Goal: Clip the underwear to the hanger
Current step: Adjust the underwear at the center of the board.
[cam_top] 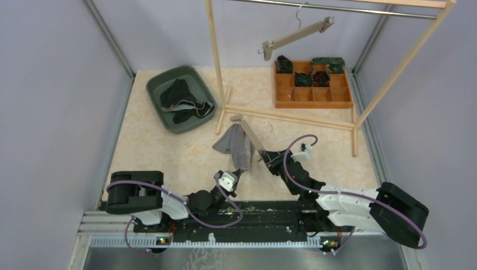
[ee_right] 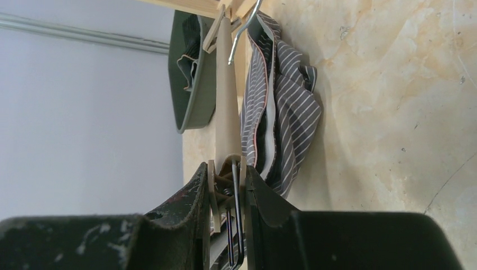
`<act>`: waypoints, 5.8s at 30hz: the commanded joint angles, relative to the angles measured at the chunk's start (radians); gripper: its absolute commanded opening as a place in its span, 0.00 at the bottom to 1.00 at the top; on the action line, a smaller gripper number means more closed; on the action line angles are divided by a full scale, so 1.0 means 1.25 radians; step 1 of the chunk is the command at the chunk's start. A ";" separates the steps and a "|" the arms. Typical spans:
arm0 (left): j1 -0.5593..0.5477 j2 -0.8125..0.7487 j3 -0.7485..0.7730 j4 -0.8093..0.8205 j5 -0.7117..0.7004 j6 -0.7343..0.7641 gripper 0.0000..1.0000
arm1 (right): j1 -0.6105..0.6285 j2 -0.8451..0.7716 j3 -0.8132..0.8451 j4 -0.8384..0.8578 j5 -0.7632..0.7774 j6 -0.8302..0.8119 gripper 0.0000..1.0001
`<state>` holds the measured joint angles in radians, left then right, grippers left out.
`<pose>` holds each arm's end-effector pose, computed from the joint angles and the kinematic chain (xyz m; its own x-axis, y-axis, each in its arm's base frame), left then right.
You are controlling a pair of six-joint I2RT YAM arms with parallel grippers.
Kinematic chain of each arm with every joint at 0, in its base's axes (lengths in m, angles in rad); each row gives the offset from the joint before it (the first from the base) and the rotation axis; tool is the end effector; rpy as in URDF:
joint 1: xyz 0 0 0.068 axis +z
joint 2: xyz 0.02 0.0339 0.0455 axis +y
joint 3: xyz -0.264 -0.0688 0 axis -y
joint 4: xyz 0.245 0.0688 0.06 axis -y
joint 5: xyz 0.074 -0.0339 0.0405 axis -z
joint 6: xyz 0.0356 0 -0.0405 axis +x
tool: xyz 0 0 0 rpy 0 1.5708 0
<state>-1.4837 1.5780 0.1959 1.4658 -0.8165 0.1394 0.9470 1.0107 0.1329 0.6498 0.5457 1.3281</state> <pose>0.0454 -0.2217 0.1563 0.0932 0.0263 -0.9953 0.6120 0.7870 0.0781 0.1226 0.1387 0.1634 -0.4185 0.8389 -0.3480 0.0324 0.3967 0.9174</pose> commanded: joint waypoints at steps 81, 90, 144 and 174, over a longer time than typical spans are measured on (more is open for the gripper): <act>0.280 -0.012 0.440 -1.134 0.411 -0.714 0.77 | -0.061 -0.507 0.014 -0.483 0.205 -0.083 0.00; 0.280 -0.034 0.387 -1.136 0.390 -0.721 0.29 | -0.064 -0.519 0.009 -0.493 0.207 -0.080 0.00; 0.191 0.213 0.757 -1.577 0.042 -0.638 0.72 | -0.104 -0.581 0.006 -0.545 0.203 -0.102 0.00; 0.135 0.253 0.793 -1.710 -0.069 -0.712 0.44 | -0.108 -0.587 -0.006 -0.544 0.197 -0.097 0.00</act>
<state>-1.3079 1.9358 1.2007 -0.6449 -0.8772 -0.7303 0.8230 0.2882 0.1223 -0.0765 0.7776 1.2133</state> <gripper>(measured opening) 0.462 0.202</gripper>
